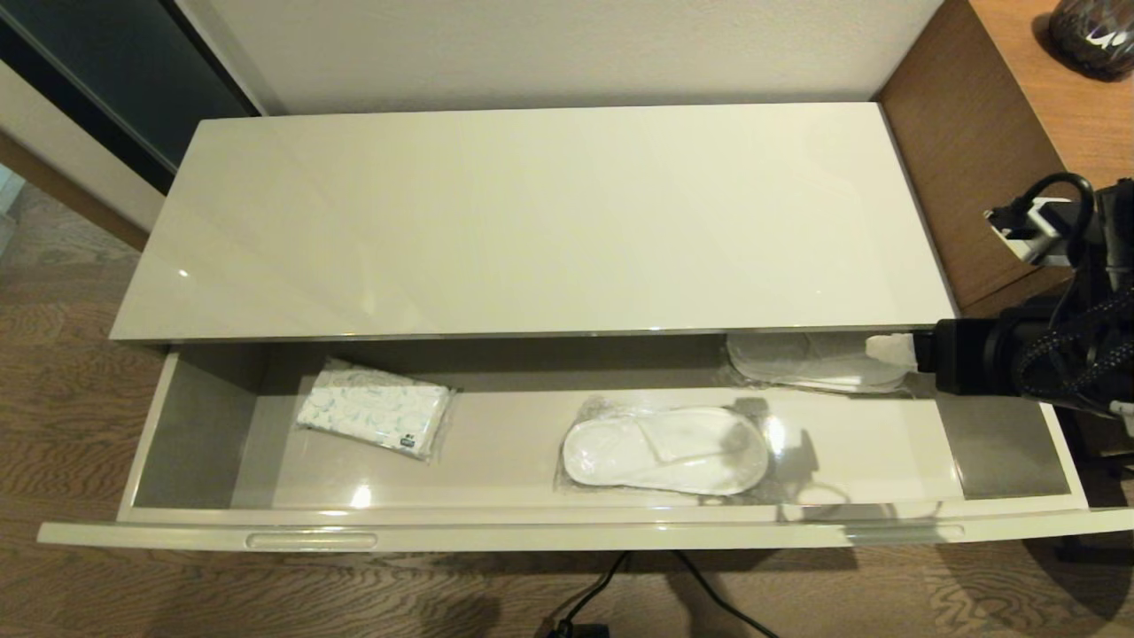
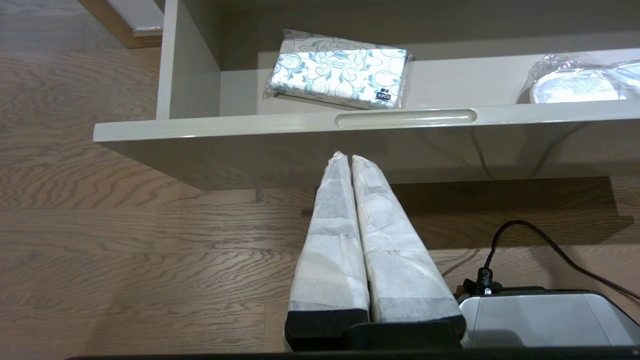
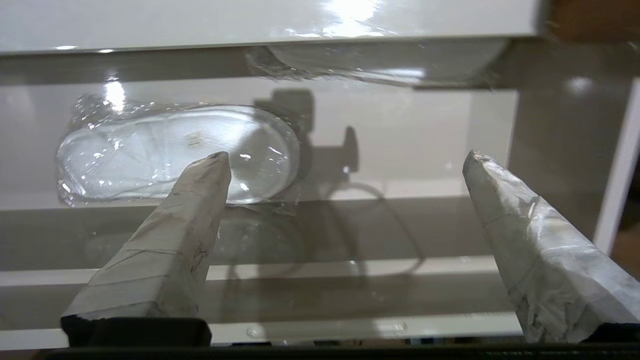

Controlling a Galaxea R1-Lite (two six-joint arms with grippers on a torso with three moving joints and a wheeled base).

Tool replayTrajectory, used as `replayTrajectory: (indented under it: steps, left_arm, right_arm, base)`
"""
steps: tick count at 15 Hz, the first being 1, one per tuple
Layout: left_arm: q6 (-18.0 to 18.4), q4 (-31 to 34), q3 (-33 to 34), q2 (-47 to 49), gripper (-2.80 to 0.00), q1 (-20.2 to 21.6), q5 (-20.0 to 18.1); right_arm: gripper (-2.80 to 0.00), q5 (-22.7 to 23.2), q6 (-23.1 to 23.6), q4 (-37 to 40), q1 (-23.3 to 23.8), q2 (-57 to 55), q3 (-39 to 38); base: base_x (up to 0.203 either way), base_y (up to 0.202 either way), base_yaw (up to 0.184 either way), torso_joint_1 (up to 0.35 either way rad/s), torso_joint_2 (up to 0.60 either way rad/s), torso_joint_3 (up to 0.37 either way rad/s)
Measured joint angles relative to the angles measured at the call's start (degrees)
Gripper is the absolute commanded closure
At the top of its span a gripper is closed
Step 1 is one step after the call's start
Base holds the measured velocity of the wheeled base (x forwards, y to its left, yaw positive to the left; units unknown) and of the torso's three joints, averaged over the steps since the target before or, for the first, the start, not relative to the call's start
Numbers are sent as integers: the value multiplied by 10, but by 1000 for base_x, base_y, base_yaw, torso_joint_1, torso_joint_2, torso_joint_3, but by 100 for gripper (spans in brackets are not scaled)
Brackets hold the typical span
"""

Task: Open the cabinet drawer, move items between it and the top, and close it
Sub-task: Close the drawer

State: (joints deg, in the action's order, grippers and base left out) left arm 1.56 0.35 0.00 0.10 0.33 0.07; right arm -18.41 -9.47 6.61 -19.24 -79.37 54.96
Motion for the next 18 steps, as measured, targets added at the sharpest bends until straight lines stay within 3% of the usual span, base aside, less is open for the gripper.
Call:
replayTrajectory:
  steps: [5,9,11,14,18]
  left_arm:
    - [0,0,0,0,0,0,0]
    - [0,0,0,0,0,0,0]
    - [0,0,0,0,0,0,0]
    - [0,0,0,0,0,0,0]
    - [0,0,0,0,0,0,0]
  right_arm:
    - [0,-71,-82,86,-3,56,4]
    - [0,-69,-125,166,-14,113,-19]
    - [0,-70,-141,167,-41,125,-45]
    - [0,-72,-207,188,-93,138,-68]
    - [0,-64,-215,191,-124,143,-75]
  base:
    - [0,0,0,0,0,0]
    - [0,0,0,0,0,0]
    - [0,0,0,0,0,0]
    - [0,0,0,0,0,0]
    - [0,0,0,0,0,0]
